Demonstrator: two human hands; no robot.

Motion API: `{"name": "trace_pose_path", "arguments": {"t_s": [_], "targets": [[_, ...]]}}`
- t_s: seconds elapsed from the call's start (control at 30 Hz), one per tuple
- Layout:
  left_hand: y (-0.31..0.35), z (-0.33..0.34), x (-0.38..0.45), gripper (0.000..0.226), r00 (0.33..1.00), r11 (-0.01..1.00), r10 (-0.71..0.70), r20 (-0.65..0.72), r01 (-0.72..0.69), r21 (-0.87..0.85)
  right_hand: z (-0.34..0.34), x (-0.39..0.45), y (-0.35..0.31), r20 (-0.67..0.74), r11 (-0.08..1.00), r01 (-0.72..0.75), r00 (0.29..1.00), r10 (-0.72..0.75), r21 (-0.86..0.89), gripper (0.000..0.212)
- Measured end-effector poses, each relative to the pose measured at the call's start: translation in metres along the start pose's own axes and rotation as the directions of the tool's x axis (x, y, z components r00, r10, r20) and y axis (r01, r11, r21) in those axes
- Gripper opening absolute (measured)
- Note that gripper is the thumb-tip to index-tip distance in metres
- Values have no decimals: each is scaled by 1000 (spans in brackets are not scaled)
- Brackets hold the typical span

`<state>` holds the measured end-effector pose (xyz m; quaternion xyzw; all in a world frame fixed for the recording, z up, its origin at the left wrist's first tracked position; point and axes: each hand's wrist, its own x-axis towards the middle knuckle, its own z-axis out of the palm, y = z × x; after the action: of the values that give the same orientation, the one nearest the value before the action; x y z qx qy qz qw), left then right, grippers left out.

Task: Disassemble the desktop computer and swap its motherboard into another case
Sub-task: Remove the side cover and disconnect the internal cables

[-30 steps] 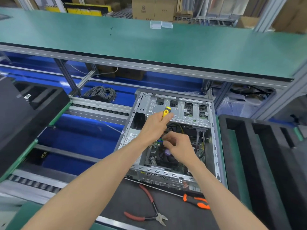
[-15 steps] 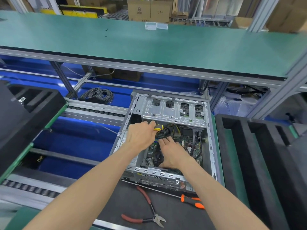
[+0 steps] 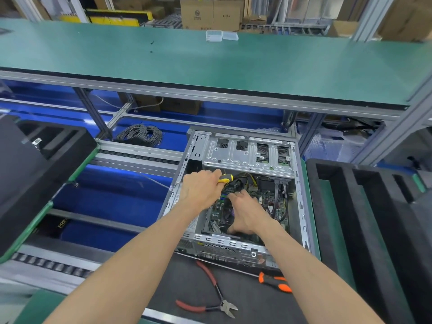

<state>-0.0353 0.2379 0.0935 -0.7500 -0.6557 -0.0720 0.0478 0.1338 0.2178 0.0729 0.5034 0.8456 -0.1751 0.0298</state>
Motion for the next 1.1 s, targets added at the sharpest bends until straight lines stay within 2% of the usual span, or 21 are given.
{"name": "trace_pose_path", "arguments": {"t_s": [0.37, 0.47, 0.6, 0.7, 0.8, 0.87, 1.0, 1.1], "targets": [[-1, 1, 2, 28, 1000, 1000, -1, -1, 1, -12, -6, -2, -1, 16, 987, -84, 996, 82, 135, 87], [-2, 1, 2, 28, 1000, 1000, -6, -1, 6, -25, -7, -2, -1, 21, 983, -100, 995, 98, 157, 80], [-2, 2, 3, 28, 1000, 1000, -15, 7, 15, -15, -3, -1, -1, -2, 990, -93, 996, 94, 104, 66], [-3, 2, 3, 28, 1000, 1000, -16, 9, 16, -18, -4, 0, 0, 24, 988, -104, 995, 102, 118, 75], [-3, 3, 3, 26, 1000, 1000, -13, 10, 13, -11, -8, 2, 2, 74, 973, -140, 989, 129, 181, 101], [-2, 3, 3, 25, 1000, 1000, -12, 9, 12, -9, -9, 2, 3, 69, 976, -144, 988, 135, 164, 107], [-2, 2, 2, 26, 1000, 1000, -20, -3, 19, -14, -5, 0, 1, 7, 998, -64, 998, 63, 29, 73], [-2, 1, 2, 26, 1000, 1000, -17, -4, 17, -10, -4, 0, 1, 14, 998, -50, 999, 50, -40, 63]]}}
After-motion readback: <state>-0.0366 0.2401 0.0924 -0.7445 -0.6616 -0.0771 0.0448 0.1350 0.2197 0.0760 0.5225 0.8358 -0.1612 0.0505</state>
